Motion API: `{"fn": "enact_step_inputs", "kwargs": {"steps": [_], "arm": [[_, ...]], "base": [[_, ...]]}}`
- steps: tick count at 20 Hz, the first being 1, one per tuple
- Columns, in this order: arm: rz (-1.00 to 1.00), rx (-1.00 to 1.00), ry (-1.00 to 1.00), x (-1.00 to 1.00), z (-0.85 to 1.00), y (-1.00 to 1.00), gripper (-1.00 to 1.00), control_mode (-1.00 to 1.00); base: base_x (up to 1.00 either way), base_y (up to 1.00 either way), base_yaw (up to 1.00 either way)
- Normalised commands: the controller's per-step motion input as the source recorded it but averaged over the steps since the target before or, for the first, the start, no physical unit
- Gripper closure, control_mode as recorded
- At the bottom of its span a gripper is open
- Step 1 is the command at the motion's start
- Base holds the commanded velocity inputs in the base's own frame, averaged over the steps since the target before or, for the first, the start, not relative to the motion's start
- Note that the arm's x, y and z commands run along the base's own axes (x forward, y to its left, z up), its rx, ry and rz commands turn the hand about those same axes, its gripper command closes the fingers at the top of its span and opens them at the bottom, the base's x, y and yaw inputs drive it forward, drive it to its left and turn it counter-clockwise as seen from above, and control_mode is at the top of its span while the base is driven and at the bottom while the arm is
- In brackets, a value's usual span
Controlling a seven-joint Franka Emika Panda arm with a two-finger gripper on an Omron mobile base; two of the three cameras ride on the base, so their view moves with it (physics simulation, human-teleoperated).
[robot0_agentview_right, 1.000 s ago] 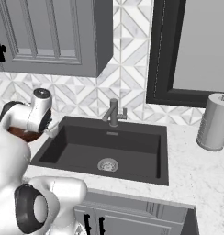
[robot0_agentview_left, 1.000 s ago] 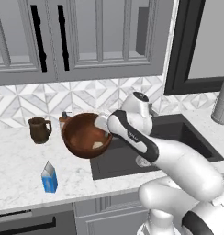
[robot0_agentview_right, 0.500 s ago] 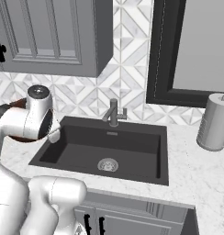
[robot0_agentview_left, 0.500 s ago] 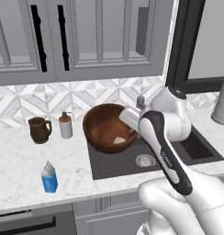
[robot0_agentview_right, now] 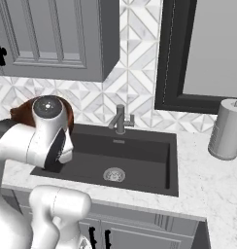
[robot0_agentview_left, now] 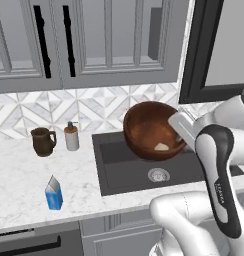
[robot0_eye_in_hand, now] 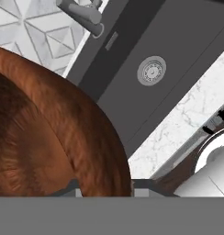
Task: Pick the garlic from the sink and place it in the bowl. Then pick the bowl and place it in the microwave. Then close the microwave door and press the start button.
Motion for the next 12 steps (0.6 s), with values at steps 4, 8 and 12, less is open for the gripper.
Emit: {"fn": "enact_step_inputs", "kwargs": {"steps": [4, 8, 12], "arm": [[-0.16, 0.01, 0.04, -0.22, 0.36, -0.44, 1.0, -1.0], [-0.04, 0.0, 0.09, 0.01, 0.0, 0.03, 1.0, -1.0], [0.0, -0.03, -0.01, -0.1, 0.0, 0.04, 1.0, -1.0]], "base": [[0.0, 0.0, 0.0], [0.0, 0.0, 0.0], [0.0, 0.0, 0.0]]}}
